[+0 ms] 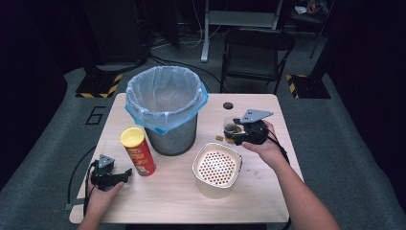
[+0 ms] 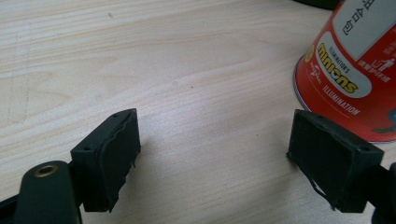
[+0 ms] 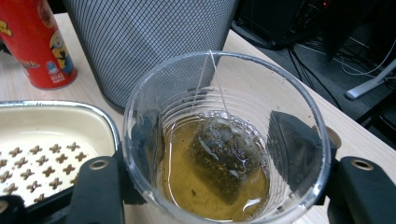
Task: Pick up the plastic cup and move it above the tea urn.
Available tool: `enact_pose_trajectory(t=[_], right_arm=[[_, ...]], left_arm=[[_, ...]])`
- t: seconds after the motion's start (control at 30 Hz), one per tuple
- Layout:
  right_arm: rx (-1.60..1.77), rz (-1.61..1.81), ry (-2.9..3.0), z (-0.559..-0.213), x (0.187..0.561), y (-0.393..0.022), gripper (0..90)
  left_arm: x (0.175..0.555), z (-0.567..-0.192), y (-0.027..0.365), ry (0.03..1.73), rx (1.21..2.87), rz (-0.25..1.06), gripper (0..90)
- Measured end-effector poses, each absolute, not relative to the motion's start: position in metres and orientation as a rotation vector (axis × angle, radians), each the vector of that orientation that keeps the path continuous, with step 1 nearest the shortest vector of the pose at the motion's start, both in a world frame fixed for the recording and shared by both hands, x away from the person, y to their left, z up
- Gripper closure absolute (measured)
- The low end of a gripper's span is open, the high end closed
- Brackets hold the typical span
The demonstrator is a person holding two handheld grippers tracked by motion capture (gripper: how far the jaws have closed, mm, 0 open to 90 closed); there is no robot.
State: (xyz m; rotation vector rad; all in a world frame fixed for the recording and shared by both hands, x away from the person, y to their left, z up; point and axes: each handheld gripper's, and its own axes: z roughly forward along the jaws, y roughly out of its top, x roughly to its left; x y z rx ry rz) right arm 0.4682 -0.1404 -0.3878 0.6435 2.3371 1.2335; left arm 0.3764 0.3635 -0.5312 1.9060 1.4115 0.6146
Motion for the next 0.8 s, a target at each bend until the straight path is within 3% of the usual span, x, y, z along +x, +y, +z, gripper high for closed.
enact_pose_trajectory(t=[0.8], right_arm=[[0.420, 1.151, 2.304, -0.394, 0.448, -0.138, 36.9]], left_arm=[[0.376, -0.531, 0.364, 1.411, 1.907, 0.616, 16.5]])
